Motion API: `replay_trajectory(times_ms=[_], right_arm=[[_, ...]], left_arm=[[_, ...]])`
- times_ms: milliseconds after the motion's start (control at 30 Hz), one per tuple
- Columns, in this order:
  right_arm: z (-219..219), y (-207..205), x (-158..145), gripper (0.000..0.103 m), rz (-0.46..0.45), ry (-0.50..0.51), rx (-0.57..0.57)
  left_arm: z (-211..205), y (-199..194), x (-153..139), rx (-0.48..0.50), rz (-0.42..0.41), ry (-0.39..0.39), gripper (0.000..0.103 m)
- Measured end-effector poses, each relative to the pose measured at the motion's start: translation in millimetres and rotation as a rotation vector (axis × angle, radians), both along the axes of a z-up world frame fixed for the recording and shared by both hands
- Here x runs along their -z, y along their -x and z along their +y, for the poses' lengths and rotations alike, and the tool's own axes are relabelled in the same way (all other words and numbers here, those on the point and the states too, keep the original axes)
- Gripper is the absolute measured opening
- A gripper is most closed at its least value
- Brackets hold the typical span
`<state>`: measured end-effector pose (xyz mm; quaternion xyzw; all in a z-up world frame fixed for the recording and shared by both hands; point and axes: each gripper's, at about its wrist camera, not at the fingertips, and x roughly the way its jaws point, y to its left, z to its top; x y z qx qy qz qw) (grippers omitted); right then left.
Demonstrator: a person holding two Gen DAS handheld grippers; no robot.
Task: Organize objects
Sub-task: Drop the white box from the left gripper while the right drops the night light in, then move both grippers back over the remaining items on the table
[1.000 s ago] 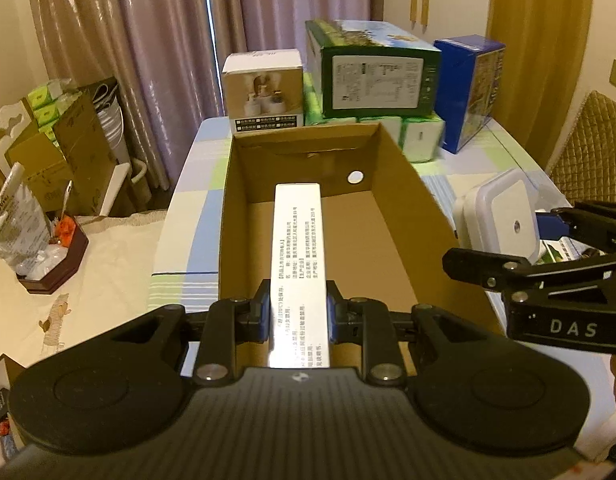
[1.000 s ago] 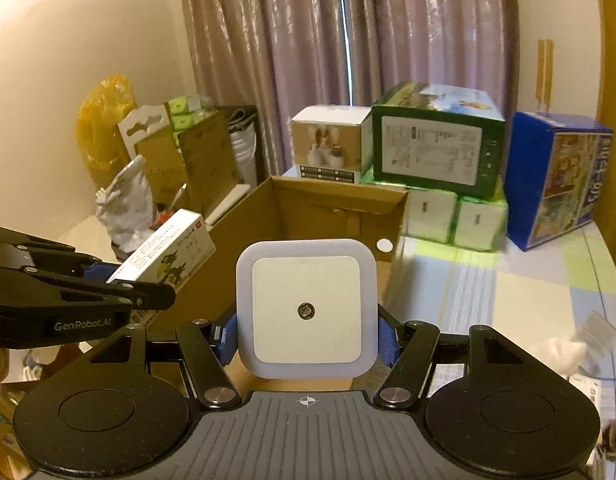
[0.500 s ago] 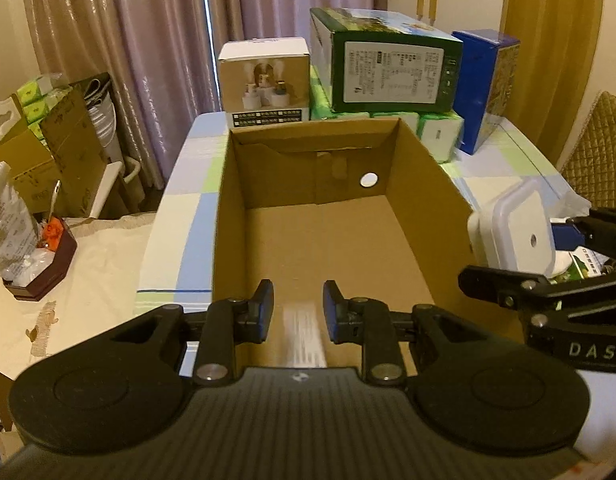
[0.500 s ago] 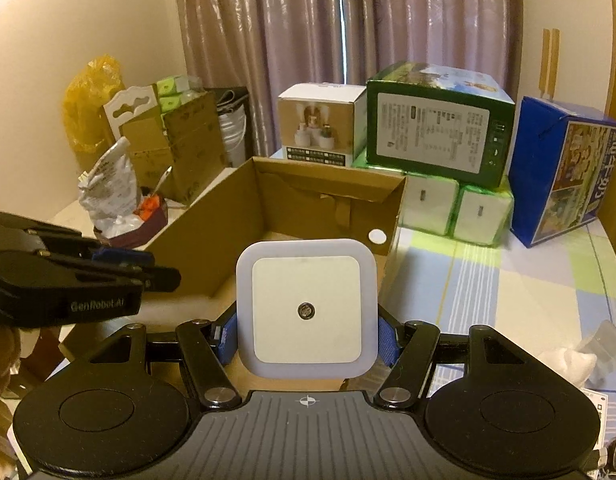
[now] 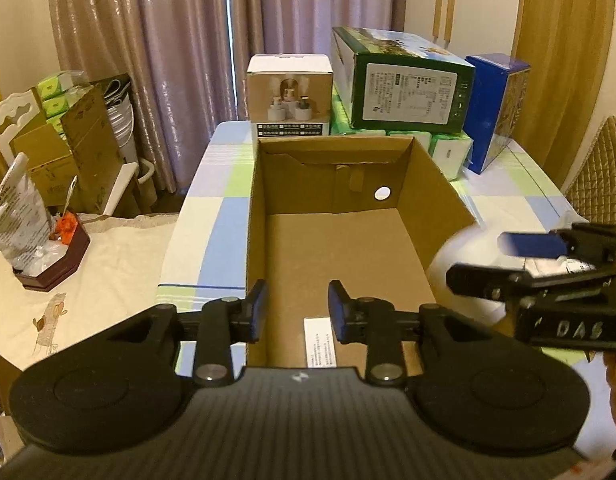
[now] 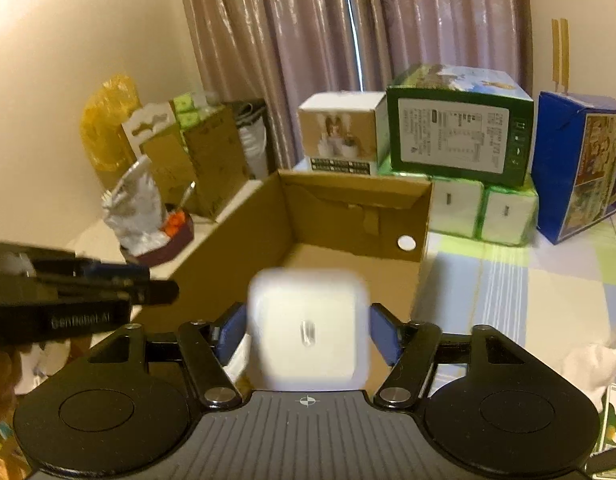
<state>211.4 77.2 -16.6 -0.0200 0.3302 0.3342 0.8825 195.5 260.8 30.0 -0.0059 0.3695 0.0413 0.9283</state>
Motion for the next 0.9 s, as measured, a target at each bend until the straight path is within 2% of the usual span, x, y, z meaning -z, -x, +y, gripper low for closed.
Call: replay_trajectory(times_ms=[167,500,700,900], right_arm=[[-13.2,8.0,-11.7,0.071,-0.025,-0.014,0.025],[-87.4,63.1,-32.1,0.077,-0.035,-0.061,0.144],[-138.2,108.6,-35.0,0.080,-0.041,-0.068,0.228],[-188.6,149.9,-28.3,0.084,-0.005,-0.075,0.317]], left_arm=[[-2.8,14.3,-4.9,-0.020,-0.009,0.004,0.034],[-30.0,64.4,-23.5,-0.026,-0.046,0.041,0.045],[-59.9,97.0,-35.2,-0.002,-0.075,0.051,0.055],[-98.0,123.9,-39.8,0.043,-0.095,0.075,0.072]])
